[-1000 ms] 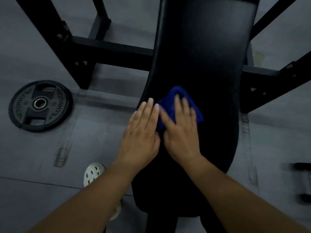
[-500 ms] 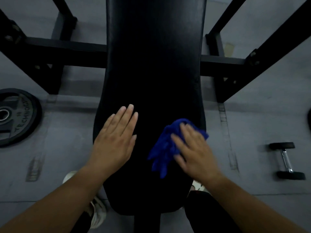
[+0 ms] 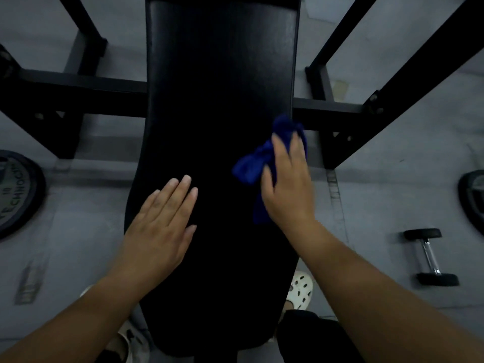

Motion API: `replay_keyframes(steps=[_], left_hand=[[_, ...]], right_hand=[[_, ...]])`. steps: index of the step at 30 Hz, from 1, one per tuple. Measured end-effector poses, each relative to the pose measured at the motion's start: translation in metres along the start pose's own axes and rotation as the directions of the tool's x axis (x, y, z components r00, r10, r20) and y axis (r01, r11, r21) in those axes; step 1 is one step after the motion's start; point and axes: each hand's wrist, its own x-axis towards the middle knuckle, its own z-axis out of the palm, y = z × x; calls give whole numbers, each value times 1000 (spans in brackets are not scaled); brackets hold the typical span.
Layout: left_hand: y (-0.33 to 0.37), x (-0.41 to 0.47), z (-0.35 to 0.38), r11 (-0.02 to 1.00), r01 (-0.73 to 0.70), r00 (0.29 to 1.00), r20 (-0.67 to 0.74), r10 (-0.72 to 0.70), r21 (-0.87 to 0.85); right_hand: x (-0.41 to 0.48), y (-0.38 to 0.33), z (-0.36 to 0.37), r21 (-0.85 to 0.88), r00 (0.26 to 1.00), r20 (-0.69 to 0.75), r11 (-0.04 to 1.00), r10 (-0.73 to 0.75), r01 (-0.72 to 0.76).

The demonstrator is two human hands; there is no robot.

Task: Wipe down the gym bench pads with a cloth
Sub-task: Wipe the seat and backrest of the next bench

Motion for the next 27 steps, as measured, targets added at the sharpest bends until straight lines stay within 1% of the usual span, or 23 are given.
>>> replay_keyframes(steps=[1, 3, 5, 7, 8, 9, 10, 11, 12, 13, 14, 15, 16, 18, 19, 20, 21, 22, 23, 24, 25, 26, 27], left_hand=[[0, 3, -1, 1000, 8, 1000, 1, -8, 4], [2, 9, -2, 999, 32, 999, 12, -32, -1], [1, 13, -5, 999, 47, 999, 21, -47, -3], [-1, 10, -8, 999, 41, 998, 46, -41, 4], [-3, 5, -10, 999, 37, 997, 60, -37, 8], [-4, -2, -10, 999, 30, 997, 73, -31, 16], [-4, -11, -10, 999, 21, 996, 86, -23, 26], [-4, -23, -9, 999, 14, 995, 98, -16, 29], [-4, -36, -8, 1000, 18, 995, 102, -21, 24], [-4, -47, -6, 999, 36, 994, 101, -37, 16], [-5, -58, -6, 998, 59, 993, 101, -59, 6], [-6, -67, -6, 997, 83, 991, 102, -82, -5], [-7, -73, -7, 994, 105, 990, 101, -102, -19], [-9, -80, -8, 992, 116, 988, 106, -111, -43], [-10, -82, -8, 992, 109, 988, 115, -102, -56], [-10, -84, -9, 992, 104, 988, 125, -95, -69], [-11, -86, -9, 991, 106, 986, 135, -95, -79], [-11, -91, -9, 990, 115, 984, 149, -101, -82], [-11, -96, -8, 988, 132, 980, 161, -117, -82], [-11, -103, -8, 983, 163, 975, 166, -149, -79], [-11, -111, -8, 976, 205, 968, 163, -191, -75], [-12, -118, -9, 966, 248, 959, 157, -235, -69], [-14, -124, -10, 956, 285, 949, 161, -272, -63]], right_hand=[[15, -9, 2, 6, 998, -18, 998, 59, -59], [-1, -16, 9, -44, 1000, -2, 999, 6, -6], [-53, -7, 10, -53, 973, 149, 981, -176, 186], [-98, 9, -5, -29, 869, 323, 914, -376, 406], [-100, 19, -10, -6, 816, 361, 873, -452, 487], [-93, 23, -11, -15, 793, 345, 842, -502, 539], [-80, 19, -9, -43, 820, 300, 852, -488, 522], [-64, 9, -4, -73, 882, 235, 898, -408, 434], [-51, -8, 5, -85, 946, 163, 951, -280, 297], [-46, -29, 15, -85, 976, 131, 978, -177, 189], [-57, -48, 27, -88, 978, 132, 981, -160, 173], [-80, -60, 39, -85, 953, 186, 962, -240, 259], [-110, -65, 45, -64, 881, 292, 911, -373, 407], [-157, -51, 38, 23, 645, 482, 744, -594, 668], [-161, -38, 31, 67, 572, 510, 693, -642, 718], [-154, -30, 30, 78, 563, 486, 675, -669, 734], [-140, -32, 33, 52, 616, 440, 703, -654, 710], [-123, -43, 39, 0, 713, 383, 771, -588, 636], [-104, -60, 47, -66, 818, 314, 848, -483, 526], [-91, -83, 57, -99, 893, 252, 908, -373, 407], [-87, -104, 66, -100, 929, 213, 939, -304, 330], [-93, -119, 75, -88, 928, 205, 939, -310, 333], [-106, -126, 80, -64, 892, 252, 913, -376, 403]])
